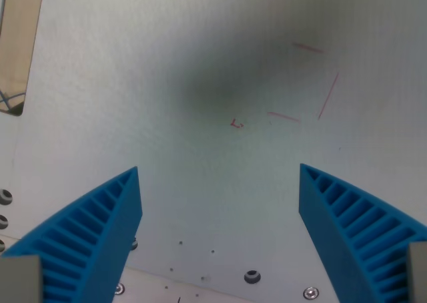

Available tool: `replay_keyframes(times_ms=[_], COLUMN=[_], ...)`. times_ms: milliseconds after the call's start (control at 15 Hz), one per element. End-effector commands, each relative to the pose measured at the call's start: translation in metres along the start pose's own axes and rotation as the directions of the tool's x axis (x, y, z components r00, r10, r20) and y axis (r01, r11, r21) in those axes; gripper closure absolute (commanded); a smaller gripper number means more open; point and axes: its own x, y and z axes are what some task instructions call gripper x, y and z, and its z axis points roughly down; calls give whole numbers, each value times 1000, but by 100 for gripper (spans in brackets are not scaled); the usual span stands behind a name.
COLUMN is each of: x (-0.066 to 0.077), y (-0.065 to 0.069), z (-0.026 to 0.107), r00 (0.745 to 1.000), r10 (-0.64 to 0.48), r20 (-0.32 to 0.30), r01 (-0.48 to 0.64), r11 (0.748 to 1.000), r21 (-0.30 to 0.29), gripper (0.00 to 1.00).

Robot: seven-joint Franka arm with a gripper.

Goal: Rotate around base negative y

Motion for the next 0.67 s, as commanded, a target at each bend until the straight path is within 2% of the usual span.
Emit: replay_keyframes(times_ms=[67,667], x=[-6,-6], y=[-2,-2], z=[1,1], r00=[989,970], r10=[-4,-11], r20=[-148,-244], r01=[-4,-11], r11=[998,996], r21=[-56,-92], gripper=[0,0])
